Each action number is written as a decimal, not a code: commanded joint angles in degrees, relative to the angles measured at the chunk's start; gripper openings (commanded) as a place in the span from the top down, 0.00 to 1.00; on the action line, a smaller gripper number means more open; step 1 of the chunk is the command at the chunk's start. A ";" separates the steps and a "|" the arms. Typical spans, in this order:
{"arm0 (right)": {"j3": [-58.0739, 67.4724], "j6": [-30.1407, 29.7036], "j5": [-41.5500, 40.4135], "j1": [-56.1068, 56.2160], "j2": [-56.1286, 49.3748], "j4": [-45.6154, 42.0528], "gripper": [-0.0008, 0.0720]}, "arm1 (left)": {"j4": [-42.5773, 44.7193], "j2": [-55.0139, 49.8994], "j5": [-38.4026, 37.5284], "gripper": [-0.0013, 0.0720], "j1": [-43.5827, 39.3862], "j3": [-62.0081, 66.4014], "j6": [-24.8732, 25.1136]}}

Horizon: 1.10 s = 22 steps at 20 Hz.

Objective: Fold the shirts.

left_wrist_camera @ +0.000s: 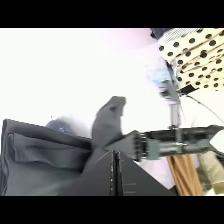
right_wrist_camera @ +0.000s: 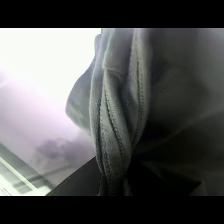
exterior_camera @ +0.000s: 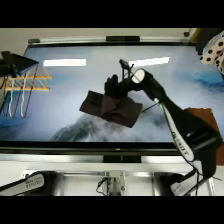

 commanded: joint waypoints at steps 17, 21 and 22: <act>-10.86 4.76 30.49 -19.06 8.04 -25.09 0.17 | 0.28 2.03 -1.36 0.94 0.35 -0.02 1.20; -20.81 1.77 14.01 -19.26 8.52 -13.18 0.17 | 0.26 2.03 -1.33 0.94 0.33 -0.02 1.18; -21.94 -0.42 10.82 -19.04 8.28 -9.20 0.17 | 0.26 2.03 -1.36 0.94 0.33 -0.02 1.18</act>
